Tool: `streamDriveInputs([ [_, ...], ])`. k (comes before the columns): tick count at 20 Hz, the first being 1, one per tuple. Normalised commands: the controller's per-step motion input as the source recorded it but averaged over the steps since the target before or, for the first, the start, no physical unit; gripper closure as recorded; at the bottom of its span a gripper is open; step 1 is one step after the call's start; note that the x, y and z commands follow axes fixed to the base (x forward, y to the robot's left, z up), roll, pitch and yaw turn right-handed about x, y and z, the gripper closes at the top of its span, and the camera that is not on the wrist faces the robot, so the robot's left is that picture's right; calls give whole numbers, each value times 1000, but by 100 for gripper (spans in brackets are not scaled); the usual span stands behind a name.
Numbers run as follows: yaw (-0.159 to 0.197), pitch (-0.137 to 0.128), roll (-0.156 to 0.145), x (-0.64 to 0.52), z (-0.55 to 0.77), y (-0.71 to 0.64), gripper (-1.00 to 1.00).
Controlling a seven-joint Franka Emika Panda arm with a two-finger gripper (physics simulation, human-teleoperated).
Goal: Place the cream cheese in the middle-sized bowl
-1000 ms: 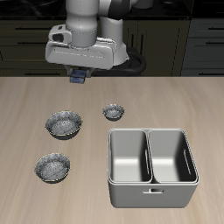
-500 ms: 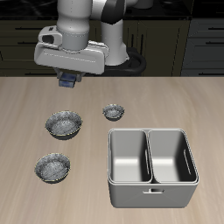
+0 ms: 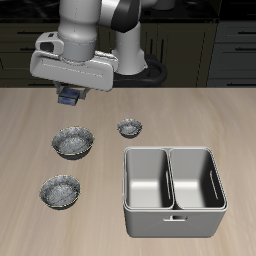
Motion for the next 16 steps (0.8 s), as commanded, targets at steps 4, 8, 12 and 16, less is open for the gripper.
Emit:
streamDriveInputs([
  [4, 0, -25, -8, 237, 126, -39, 100],
  [8, 12, -41, -11, 303, 233, -52, 100],
  [12, -11, -38, -21, 169, 178, -29, 100],
  [16, -6, -18, -26, 198, 116, -50, 100],
])
